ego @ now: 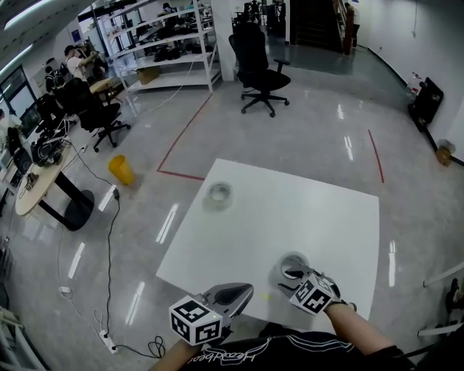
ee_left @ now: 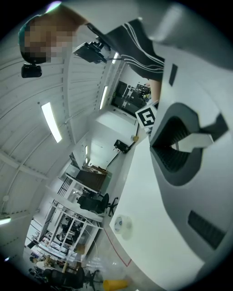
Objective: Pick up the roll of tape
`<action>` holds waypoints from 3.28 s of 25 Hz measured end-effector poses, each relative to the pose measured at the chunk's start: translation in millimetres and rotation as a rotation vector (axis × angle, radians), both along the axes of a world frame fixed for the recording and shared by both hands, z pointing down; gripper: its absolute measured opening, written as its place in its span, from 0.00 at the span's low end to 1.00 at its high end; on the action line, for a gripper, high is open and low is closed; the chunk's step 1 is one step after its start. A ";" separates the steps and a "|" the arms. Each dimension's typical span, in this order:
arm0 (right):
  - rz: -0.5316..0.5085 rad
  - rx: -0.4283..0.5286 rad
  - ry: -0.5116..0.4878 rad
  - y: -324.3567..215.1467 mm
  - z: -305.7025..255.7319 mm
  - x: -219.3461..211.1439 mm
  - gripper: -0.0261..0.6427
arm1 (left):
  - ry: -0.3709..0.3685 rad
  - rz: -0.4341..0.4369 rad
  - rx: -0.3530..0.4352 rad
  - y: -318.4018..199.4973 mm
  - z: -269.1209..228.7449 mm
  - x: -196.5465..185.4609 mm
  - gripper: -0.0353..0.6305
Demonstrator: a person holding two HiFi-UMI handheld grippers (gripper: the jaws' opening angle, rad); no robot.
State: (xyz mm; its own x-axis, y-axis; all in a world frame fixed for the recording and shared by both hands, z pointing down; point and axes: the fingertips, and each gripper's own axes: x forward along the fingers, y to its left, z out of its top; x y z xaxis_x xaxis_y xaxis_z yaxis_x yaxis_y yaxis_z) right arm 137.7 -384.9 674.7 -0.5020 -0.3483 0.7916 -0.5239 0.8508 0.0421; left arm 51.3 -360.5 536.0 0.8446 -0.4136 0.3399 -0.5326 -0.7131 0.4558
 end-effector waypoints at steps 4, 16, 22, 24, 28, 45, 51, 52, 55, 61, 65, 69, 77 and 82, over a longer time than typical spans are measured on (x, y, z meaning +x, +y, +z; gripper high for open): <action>0.007 0.005 0.089 -3.5 10.5 1.5 0.27 | 0.011 -0.011 -0.015 2.4 1.7 -2.3 0.06; -0.085 -0.011 0.264 -2.6 24.4 3.4 0.20 | 0.036 -0.050 -0.020 9.1 -1.4 -12.9 0.06; -0.044 -0.007 0.236 -9.4 23.1 6.4 0.19 | 0.048 -0.052 -0.012 10.8 -5.4 -14.7 0.06; -0.004 -0.011 0.202 -13.0 19.3 8.9 0.19 | 0.047 -0.050 -0.011 13.3 -8.2 -14.8 0.06; 0.160 -0.037 0.028 -23.5 6.9 21.5 0.19 | 0.041 -0.043 0.001 19.3 -13.9 -17.0 0.06; 0.395 0.140 -0.898 55.3 -214.1 20.2 0.18 | 0.080 0.029 0.098 61.8 -57.9 -11.4 0.06; 0.381 0.186 -1.016 104.2 -258.5 12.1 0.18 | 0.107 0.091 0.163 84.0 -84.4 -1.4 0.06; 0.378 0.193 -1.017 110.5 -260.6 11.1 0.18 | 0.114 0.097 0.171 86.7 -87.5 -1.3 0.06; 0.377 0.201 -1.018 124.9 -265.5 11.1 0.18 | 0.133 0.117 0.186 92.5 -95.8 2.5 0.06; 0.388 0.219 -0.992 139.5 -256.4 6.4 0.18 | 0.142 0.146 0.187 102.0 -92.3 4.8 0.06; 0.399 0.216 -0.970 140.3 -252.5 8.7 0.18 | 0.133 0.155 0.189 102.4 -91.9 7.7 0.06; 0.390 0.209 -0.957 136.6 -248.9 5.5 0.18 | 0.135 0.146 0.192 99.2 -91.5 4.5 0.06; 0.360 0.214 -0.962 138.7 -242.1 0.2 0.18 | 0.121 0.132 0.217 99.6 -91.3 3.1 0.06; 0.359 0.204 -0.953 146.2 -241.7 3.6 0.18 | 0.118 0.135 0.215 106.7 -92.2 8.1 0.06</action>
State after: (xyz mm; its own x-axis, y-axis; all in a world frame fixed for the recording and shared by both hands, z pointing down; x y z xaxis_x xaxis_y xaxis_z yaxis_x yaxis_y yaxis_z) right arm 141.3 -238.7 433.0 -0.7293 -0.6835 0.0297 -0.6363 0.6617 -0.3967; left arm 59.4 -253.8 443.9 0.9255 -0.3466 0.1526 -0.3784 -0.8612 0.3394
